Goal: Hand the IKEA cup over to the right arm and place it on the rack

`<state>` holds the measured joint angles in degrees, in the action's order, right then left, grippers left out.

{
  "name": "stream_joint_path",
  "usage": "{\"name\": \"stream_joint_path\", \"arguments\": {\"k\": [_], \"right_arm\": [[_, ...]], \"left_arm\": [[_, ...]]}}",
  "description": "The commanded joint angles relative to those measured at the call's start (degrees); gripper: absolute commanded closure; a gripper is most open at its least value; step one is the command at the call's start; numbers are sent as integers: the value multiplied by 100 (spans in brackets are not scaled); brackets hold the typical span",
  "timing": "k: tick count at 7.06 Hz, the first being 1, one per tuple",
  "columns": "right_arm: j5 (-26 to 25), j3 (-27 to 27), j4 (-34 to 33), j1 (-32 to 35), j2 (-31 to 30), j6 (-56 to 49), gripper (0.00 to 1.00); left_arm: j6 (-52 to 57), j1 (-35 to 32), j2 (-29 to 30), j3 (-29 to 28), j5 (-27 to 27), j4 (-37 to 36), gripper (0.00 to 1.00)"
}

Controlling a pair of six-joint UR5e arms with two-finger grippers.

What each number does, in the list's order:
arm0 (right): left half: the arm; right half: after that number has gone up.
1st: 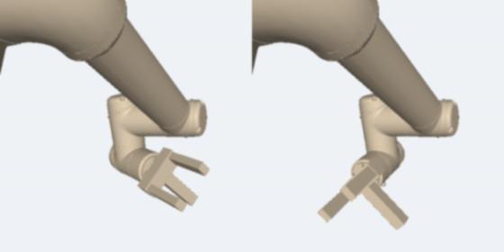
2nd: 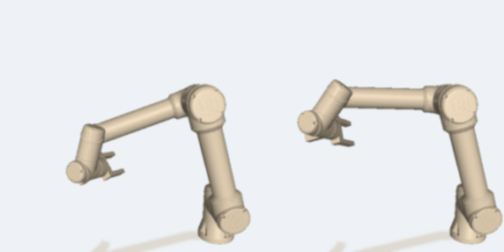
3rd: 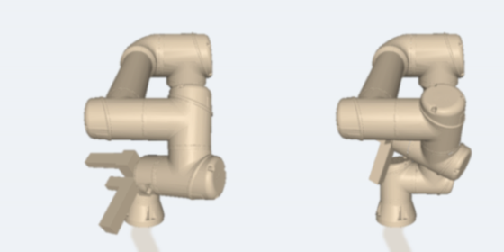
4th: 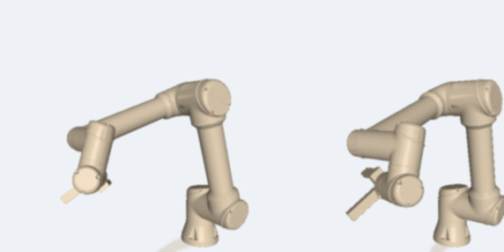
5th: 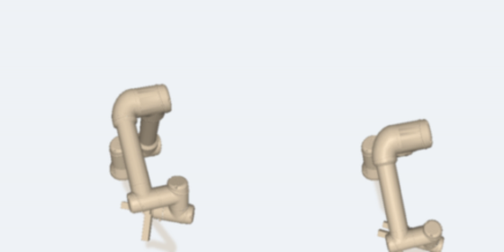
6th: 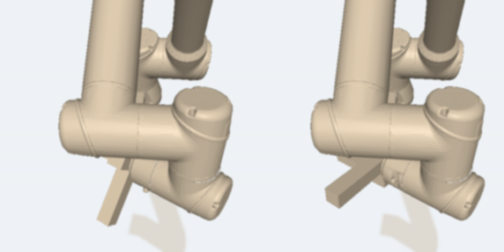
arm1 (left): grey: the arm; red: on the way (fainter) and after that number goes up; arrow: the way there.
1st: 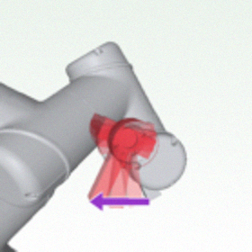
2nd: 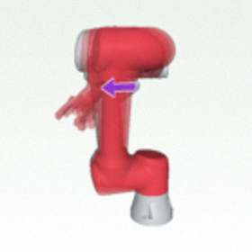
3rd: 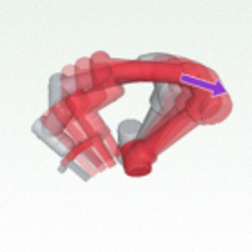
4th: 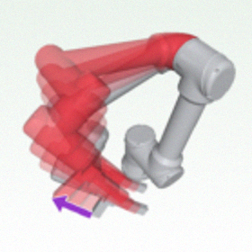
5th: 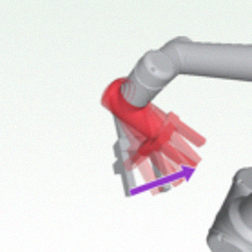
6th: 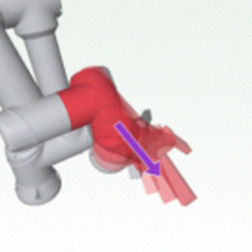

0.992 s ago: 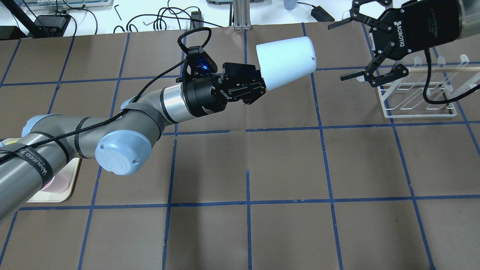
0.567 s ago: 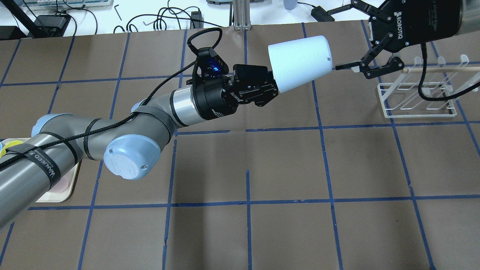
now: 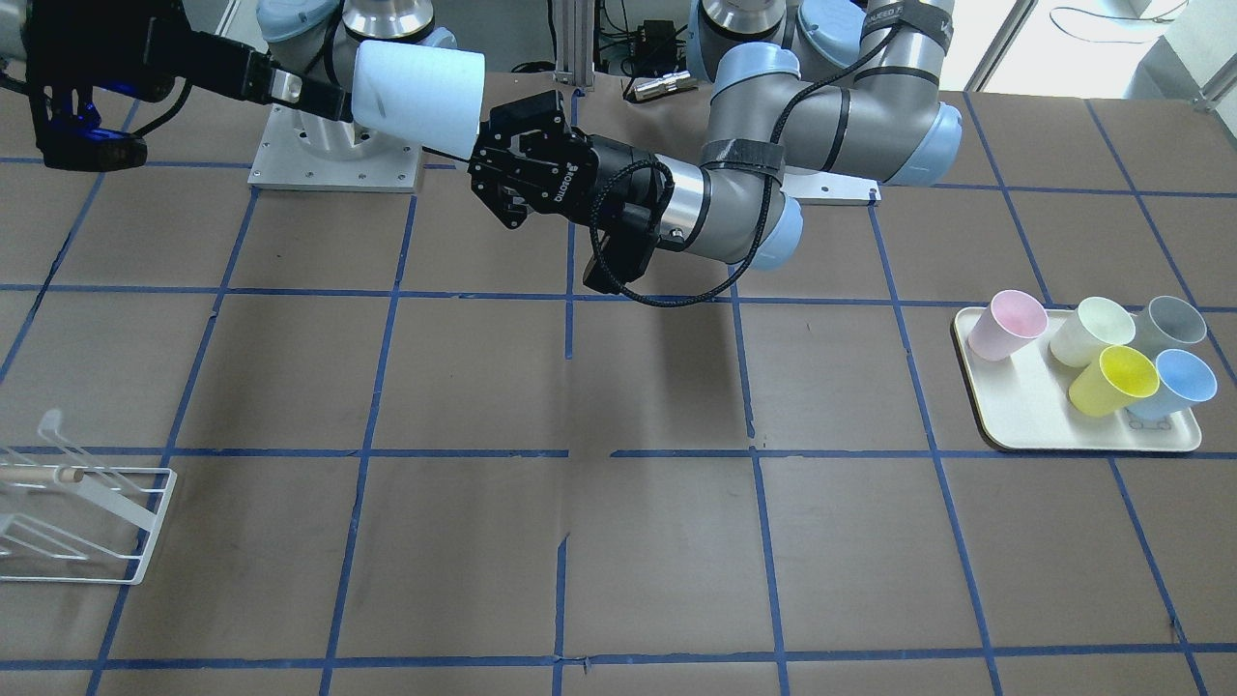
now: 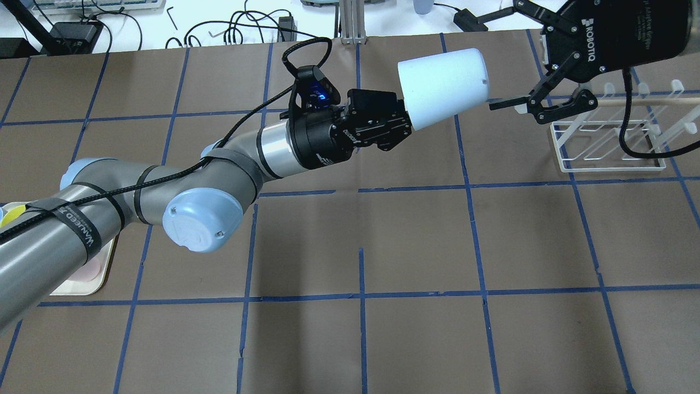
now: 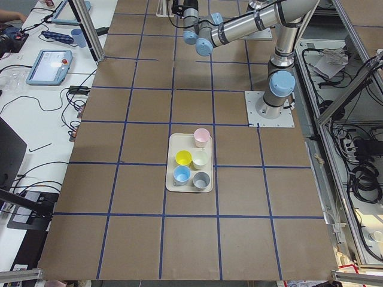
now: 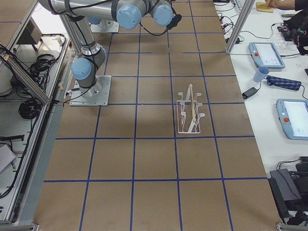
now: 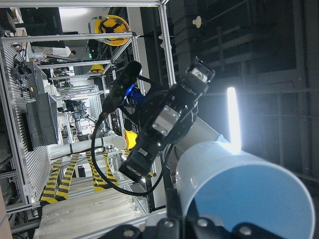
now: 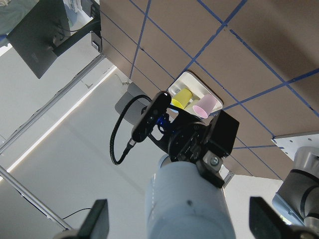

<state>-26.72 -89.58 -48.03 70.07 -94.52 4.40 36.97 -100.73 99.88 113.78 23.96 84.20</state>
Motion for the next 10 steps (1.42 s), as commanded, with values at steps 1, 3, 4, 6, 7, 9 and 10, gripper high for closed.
{"name": "stream_joint_path", "arguments": {"k": [1,3,4,6,7,9,10], "right_arm": [[17,-86,48,15,-128,-18,0],[17,-130,57,119,-146,-9,0],[35,-130,40,251,-137,0,0],[35,-130,-31,261,-93,-9,0],[61,-130,-40,261,-84,0,0],[53,-139,-197,252,-76,43,0],[61,-139,-198,244,-76,61,0]], "left_arm": [[-5,10,-56,-23,-49,8,100],[-5,10,22,-58,-50,8,100],[-5,10,5,-49,-50,8,100],[-14,10,22,-58,-50,8,100],[-14,10,22,-58,-50,8,100],[-14,10,22,-49,-41,8,100],[-23,1,22,-49,-15,8,100]]}}
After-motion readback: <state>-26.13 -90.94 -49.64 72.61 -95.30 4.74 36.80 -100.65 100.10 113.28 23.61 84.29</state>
